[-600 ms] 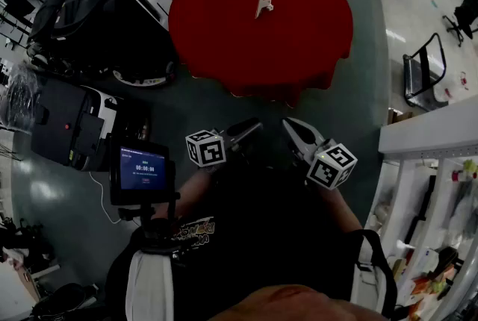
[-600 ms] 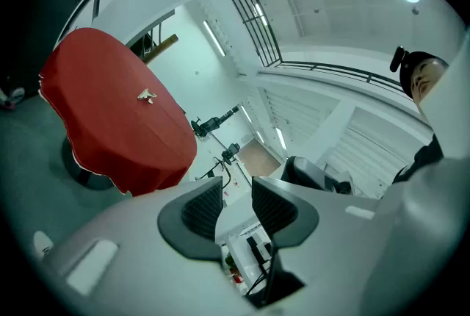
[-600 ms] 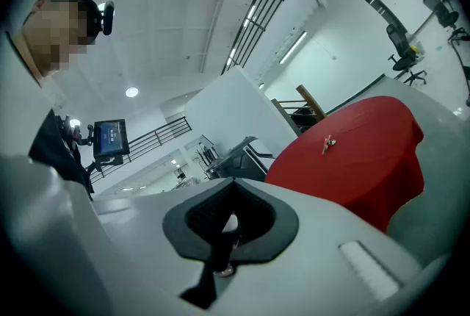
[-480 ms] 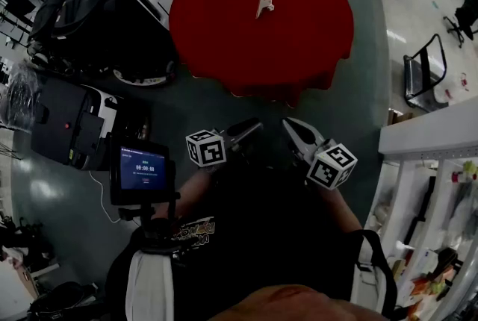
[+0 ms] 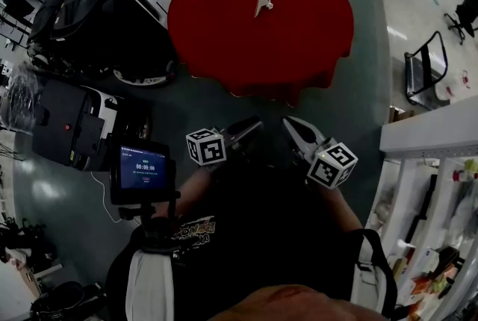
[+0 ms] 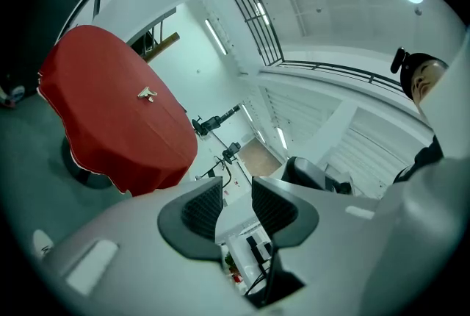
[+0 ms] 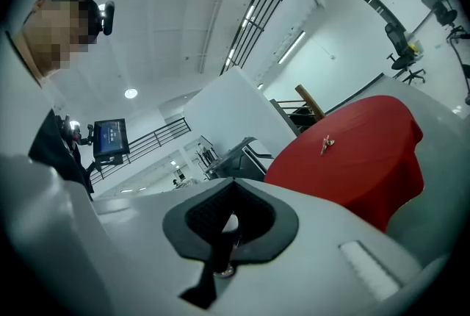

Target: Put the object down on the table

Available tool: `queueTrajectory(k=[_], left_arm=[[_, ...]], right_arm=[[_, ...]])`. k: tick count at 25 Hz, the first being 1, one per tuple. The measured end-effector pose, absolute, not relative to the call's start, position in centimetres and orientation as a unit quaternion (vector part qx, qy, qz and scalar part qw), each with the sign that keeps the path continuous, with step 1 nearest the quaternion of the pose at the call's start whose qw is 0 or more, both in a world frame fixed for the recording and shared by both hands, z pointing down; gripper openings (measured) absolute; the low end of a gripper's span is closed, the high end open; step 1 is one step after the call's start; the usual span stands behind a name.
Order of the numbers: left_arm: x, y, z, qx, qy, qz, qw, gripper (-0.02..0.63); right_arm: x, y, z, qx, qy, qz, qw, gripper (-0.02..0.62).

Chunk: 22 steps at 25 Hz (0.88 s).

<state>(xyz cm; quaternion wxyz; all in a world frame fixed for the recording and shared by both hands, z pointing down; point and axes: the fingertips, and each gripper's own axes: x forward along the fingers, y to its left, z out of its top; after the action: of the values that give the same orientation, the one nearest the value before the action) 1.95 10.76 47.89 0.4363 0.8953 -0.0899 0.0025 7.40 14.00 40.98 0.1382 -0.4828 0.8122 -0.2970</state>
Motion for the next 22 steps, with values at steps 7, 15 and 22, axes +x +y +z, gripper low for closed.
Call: queueTrajectory(k=[7, 15, 22], left_arm=[[2.5, 10.6, 48.1, 0.894, -0.084, 0.015, 0.439, 0.135], [1.9, 7.8, 48.7, 0.888, -0.081, 0.02, 0.451, 0.135], [0.5, 3.1, 49.2, 0.882, -0.076, 0.013, 0.465, 0.135]], right_arm=[[7.8, 13.7, 41.2, -0.485, 0.809, -0.299, 0.147, 0.003], [7.5, 10.8, 41.8, -0.492, 0.799, -0.313, 0.148, 0.003], [6.4, 6.0, 42.2, -0.504, 0.788, -0.326, 0.139, 0.004]])
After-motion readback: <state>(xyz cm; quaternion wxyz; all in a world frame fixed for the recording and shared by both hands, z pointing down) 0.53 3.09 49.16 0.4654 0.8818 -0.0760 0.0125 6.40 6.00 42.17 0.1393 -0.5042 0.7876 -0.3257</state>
